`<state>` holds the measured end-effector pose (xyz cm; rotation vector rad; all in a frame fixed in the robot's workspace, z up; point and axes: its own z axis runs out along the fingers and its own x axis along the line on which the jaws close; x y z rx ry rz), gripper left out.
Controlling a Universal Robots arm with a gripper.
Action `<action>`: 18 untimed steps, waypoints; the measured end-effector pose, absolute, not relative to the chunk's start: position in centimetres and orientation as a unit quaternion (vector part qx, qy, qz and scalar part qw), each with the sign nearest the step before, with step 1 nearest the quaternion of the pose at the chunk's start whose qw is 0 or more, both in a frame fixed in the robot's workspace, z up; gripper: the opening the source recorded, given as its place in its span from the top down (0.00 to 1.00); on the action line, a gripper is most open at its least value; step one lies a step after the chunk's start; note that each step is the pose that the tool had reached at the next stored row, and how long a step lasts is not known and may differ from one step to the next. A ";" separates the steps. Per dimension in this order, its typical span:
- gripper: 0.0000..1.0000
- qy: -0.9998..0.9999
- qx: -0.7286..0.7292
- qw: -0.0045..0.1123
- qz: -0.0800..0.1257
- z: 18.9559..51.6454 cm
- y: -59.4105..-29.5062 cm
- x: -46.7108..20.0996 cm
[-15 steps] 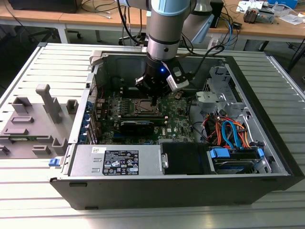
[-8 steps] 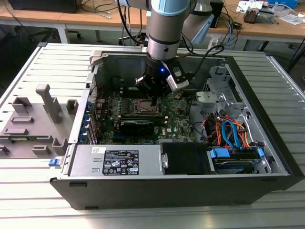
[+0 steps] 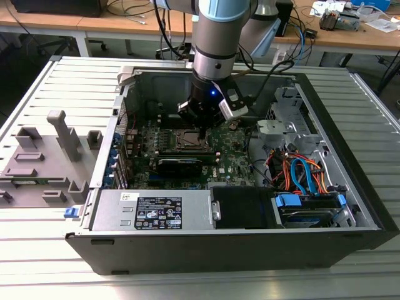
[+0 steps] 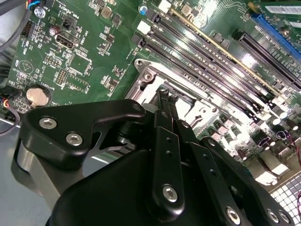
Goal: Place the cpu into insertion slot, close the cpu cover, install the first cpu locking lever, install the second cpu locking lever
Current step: 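Install the second cpu locking lever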
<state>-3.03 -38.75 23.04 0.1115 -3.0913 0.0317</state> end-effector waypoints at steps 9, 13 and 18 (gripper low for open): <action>0.89 -0.999 0.036 0.024 0.010 23.0 -39.0 -3.0; 0.89 -0.999 0.036 0.024 0.010 23.0 -39.0 -3.0; 0.89 -0.999 0.036 0.024 0.010 23.0 -39.1 -3.0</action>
